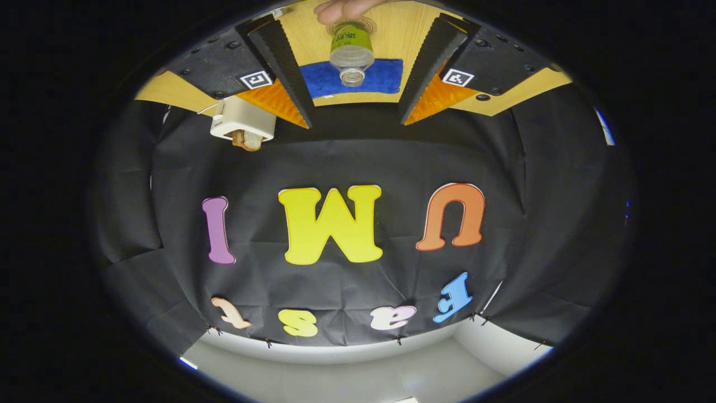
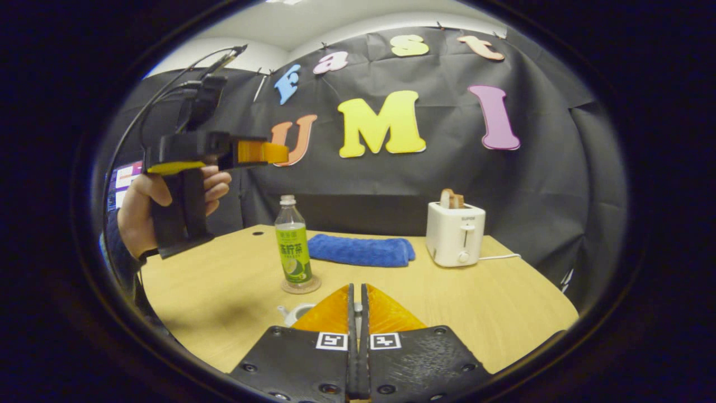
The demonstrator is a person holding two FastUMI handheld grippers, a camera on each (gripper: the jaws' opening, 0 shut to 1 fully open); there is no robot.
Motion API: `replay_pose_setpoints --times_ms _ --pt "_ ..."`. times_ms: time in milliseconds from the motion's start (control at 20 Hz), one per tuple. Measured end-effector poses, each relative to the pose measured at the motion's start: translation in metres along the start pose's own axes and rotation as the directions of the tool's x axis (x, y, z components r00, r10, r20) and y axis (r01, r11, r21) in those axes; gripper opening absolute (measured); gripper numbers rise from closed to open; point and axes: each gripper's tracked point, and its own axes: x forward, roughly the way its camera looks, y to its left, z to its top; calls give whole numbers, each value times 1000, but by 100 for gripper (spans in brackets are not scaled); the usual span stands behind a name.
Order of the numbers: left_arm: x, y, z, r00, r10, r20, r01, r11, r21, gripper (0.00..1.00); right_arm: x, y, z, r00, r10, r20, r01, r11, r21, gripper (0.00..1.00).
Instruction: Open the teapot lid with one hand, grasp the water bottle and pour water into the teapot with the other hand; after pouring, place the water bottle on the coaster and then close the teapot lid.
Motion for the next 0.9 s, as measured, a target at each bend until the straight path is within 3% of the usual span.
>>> replay_pose_setpoints --times_ms 200,400,700,900 --pt "-46 9 6 1000 28 -12 -28 999 19 94 12 24 0 997 71 11 -71 997 28 0" --pt "-91 21 -16 996 71 -56 -69 997 31 94 27 41 -3 991 128 33 -129 990 57 0" --pt "-125 38 -35 994 98 -49 -101 992 -71 94 46 49 -16 990 137 25 -139 988 68 0" --pt "-127 35 -52 995 73 -74 -78 995 -62 95 58 49 -27 992 124 2 -124 991 56 0"
